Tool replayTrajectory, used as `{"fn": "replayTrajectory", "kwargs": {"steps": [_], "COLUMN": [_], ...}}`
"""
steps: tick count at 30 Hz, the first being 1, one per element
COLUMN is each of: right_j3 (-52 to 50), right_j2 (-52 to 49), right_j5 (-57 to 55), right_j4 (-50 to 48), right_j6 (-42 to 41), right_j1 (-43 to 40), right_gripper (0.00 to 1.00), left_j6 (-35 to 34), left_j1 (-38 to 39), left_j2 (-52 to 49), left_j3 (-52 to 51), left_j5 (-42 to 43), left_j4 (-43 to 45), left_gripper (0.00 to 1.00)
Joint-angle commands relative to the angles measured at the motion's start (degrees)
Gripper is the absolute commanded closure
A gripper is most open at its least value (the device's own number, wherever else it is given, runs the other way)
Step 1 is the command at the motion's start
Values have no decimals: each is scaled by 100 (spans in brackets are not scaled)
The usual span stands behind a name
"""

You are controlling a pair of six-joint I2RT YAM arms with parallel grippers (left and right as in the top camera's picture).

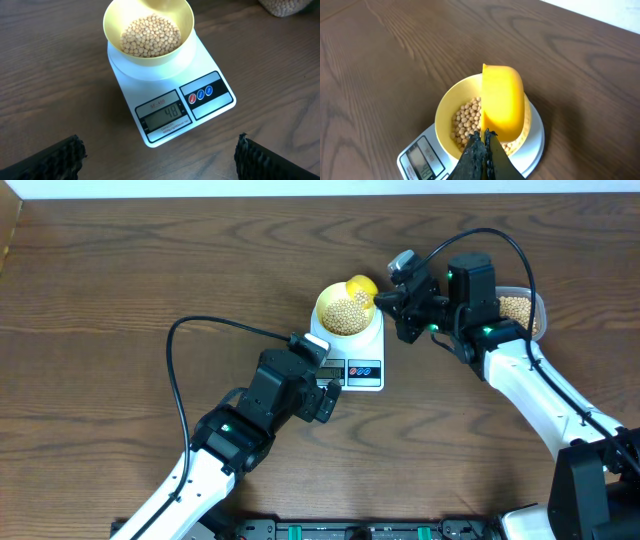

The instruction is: Scoop item into bowl and weigh 50g on scale

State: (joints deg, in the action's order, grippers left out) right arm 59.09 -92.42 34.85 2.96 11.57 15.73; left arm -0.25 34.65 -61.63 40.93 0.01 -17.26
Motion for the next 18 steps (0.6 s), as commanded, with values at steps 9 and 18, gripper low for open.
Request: {"fn": "replayTrajectory", "kwargs": {"steps": [9,18], "right_j3": [4,4], "right_j2": [-28,-28], "right_j5": [-2,-92], "right_j4": [-66,-15], "right_j6": [177,116], "right_j1": [-20,22], "right_gripper": [99,99], "left_j6": [-90,-90], "left_j1": [-24,-24], "left_j2": [-11,-11], "left_j3": [9,9], "left_j5": [-68,-68], "left_j4": [22,22], "left_gripper": [2,2]}}
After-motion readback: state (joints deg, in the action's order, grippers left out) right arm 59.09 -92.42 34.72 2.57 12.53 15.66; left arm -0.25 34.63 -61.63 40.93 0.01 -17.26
